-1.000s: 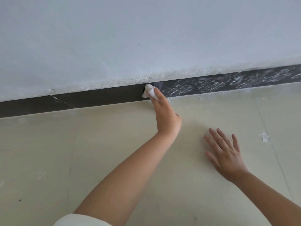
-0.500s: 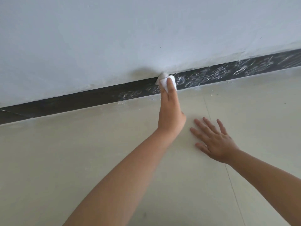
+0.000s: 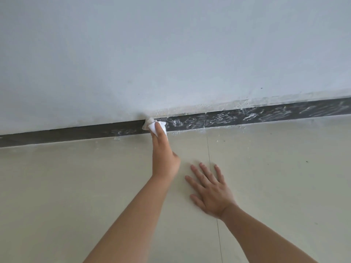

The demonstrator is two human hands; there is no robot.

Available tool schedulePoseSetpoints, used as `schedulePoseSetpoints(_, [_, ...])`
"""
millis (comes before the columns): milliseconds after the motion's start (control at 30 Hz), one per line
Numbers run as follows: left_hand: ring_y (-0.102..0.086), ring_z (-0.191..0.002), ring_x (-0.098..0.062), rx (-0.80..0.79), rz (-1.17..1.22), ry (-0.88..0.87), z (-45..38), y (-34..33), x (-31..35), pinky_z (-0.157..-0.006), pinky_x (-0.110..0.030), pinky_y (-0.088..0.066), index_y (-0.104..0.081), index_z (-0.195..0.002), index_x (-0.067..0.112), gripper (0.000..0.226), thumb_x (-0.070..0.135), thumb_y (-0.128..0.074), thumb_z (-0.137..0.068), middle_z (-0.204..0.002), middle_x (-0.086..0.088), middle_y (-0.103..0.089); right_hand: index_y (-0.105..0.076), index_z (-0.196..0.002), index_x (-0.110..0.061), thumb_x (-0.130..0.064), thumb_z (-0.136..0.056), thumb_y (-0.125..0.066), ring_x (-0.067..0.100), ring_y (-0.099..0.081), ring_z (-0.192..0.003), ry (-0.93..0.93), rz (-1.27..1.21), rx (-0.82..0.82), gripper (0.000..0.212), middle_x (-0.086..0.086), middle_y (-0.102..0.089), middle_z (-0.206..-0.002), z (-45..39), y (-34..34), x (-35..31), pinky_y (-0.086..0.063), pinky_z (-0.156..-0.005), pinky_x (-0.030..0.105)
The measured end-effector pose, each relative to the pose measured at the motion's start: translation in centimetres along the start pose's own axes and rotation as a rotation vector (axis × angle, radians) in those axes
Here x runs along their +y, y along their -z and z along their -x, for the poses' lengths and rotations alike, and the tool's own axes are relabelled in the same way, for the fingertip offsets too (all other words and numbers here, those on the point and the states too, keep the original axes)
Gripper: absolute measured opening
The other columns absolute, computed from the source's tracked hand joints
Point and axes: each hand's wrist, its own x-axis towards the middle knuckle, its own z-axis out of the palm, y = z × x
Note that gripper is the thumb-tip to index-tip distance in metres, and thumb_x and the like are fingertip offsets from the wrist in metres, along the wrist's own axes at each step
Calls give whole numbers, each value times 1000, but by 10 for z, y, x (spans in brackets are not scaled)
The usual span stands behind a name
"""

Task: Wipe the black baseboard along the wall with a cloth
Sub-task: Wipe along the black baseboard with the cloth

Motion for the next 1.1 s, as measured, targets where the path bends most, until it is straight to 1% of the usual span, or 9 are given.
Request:
schedulePoseSetpoints(267, [-22, -135, -22, -250, -78, -194, 10, -20, 13, -75, 2, -18, -4, -143, 14, 77, -16, -33, -77, -153, -6, 3, -68, -109, -29, -47, -77, -30, 24, -45, -124, 30, -38, 33, 53, 0, -62, -121, -1, -2, 3, -6, -105, 43])
schedulePoseSetpoints(433, [-24, -134, -30, -85, -36, -180, 25, -13, -5, -87, -2, -15, -2, -139, 13, 76, -16, -36, -78, -151, -16, -8, -68, -108, -29, -49, -83, -25, 24, -59, -112, 19, 20, -2, 54, 0, -62, -122, 1, -6, 2, -6, -105, 44])
schedulePoseSetpoints(500, [-24, -134, -35, 5, -27, -159, 34, -2, -27, -90, -1, -11, -3, -138, 10, 74, -18, -36, -77, -148, -22, -13, -68, -108, -28, -49, -94, -8, 24, -56, -115, 17, 51, 13, 64, 1, -62, -122, 1, -6, -2, -6, -104, 45])
schedulePoseSetpoints(667, [-27, -130, -34, 225, -79, 174, 29, 44, -75, -84, -20, -27, -1, -143, 7, 73, -14, -35, -81, -150, -18, -8, -66, -112, -24, -53, -91, 12, 31, -59, -109, 17, 49, -22, 86, 7, -60, -124, 2, 6, -8, -7, -102, 46])
schedulePoseSetpoints(700, [-28, -130, -32, 246, -81, 202, 25, 52, -82, -83, -20, -27, 0, -143, 7, 74, -14, -35, -81, -150, -15, -6, -61, -120, -23, -58, -86, 18, 33, -54, -116, 0, 70, -97, 92, 10, -51, -133, 1, 9, -9, -8, -105, 46])
schedulePoseSetpoints(767, [-27, -130, -30, 274, -49, 218, 14, 63, -91, -82, -19, -25, 0, -143, 7, 75, -14, -35, -80, -151, -12, -4, -22, -145, -26, -69, -59, 36, 33, -16, -140, 47, 127, -209, 112, 7, 2, -151, -5, 12, -4, 0, -111, 50])
schedulePoseSetpoints(833, [-24, -132, -28, 289, 0, 167, 3, 64, -93, -82, -14, -24, 0, -142, 5, 75, -16, -33, -79, -150, -13, -3, 10, -145, -32, -74, -61, 25, 25, 15, -141, 69, 125, -353, 94, 0, 29, -147, -9, 19, -2, 8, -112, 48])
schedulePoseSetpoints(933, [-14, -139, -25, 257, 116, 74, -12, 50, -80, -83, -2, -21, -2, -141, 0, 73, -21, -28, -76, -151, -17, 8, 8, -145, -32, -65, -89, -14, 20, 16, -141, 52, 134, -438, 69, -3, 21, -153, -17, 30, -2, 3, -113, 44])
schedulePoseSetpoints(1100, [-19, -138, -28, 122, 155, 73, -18, 17, -46, -94, -26, -33, 1, -143, 7, 76, -13, -36, -80, -151, -18, 9, 7, -146, -27, -61, -91, -19, 25, 19, -140, -79, 46, -394, 70, 4, 22, -153, -12, 24, -27, 5, -113, 44])
